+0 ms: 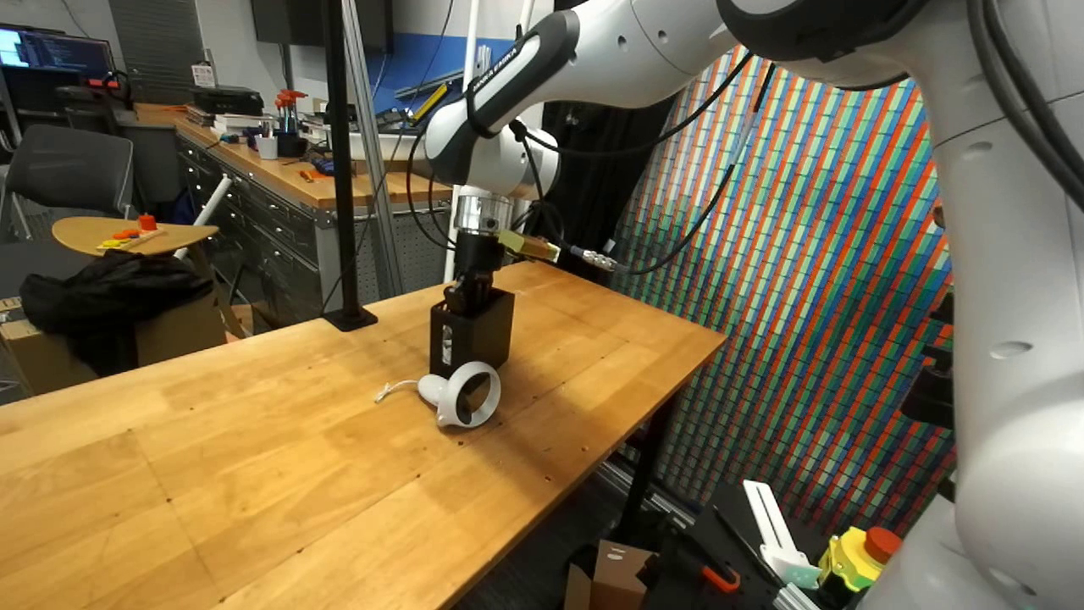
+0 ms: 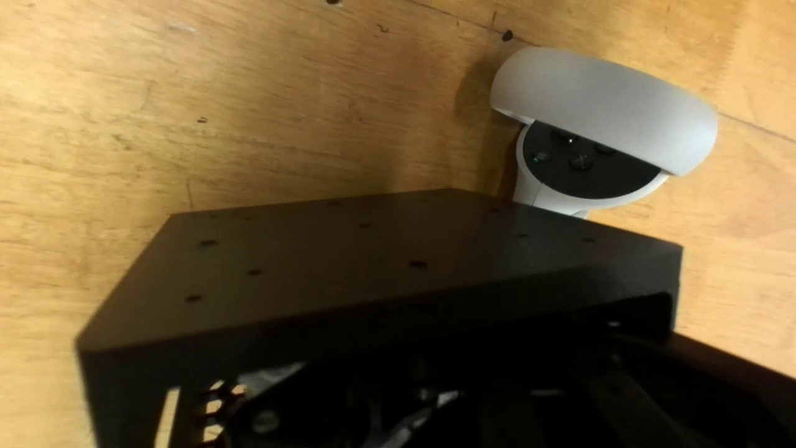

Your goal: Pick up the towel and put it in the black object

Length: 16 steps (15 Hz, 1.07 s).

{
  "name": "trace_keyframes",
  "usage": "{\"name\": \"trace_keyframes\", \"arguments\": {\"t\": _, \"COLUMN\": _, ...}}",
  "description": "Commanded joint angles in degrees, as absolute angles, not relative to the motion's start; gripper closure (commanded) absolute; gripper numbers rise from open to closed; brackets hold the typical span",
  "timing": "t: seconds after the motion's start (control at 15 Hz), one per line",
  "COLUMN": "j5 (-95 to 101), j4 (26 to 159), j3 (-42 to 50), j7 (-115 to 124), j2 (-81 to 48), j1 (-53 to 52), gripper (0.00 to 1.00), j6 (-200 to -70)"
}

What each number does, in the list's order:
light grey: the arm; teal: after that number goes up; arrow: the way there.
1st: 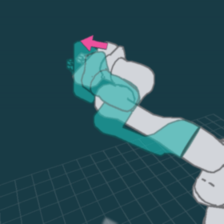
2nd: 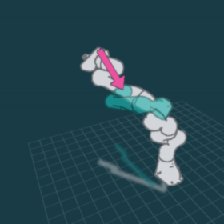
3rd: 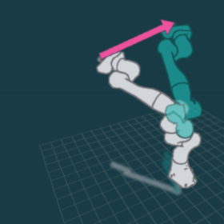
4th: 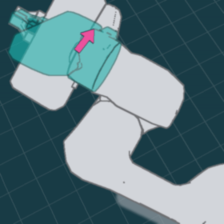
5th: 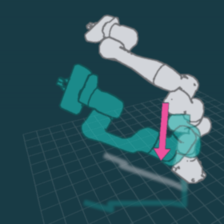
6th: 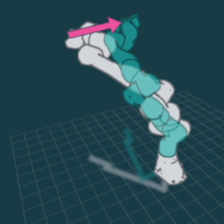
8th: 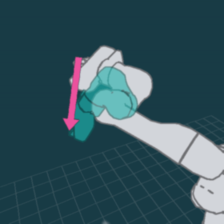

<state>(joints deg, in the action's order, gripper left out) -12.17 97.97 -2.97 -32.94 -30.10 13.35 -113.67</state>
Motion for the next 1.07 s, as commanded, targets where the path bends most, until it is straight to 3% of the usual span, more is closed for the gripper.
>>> {"name": "trace_keyframes", "arguments": {"t": 0.0, "j5": -12.6, "j4": 103.8, "j3": -3.1, "j7": -31.9, "j2": -22.5, "j1": 12.1, "gripper": 1.0, "j6": -114.8}}
{"name": "trace_keyframes", "arguments": {"t": 1.0, "j5": -10.0, "j4": 110.9, "j3": 0.6, "j7": -28.8, "j2": 0.1, "j1": 8.2, "gripper": 1.0, "j6": -114.4}}
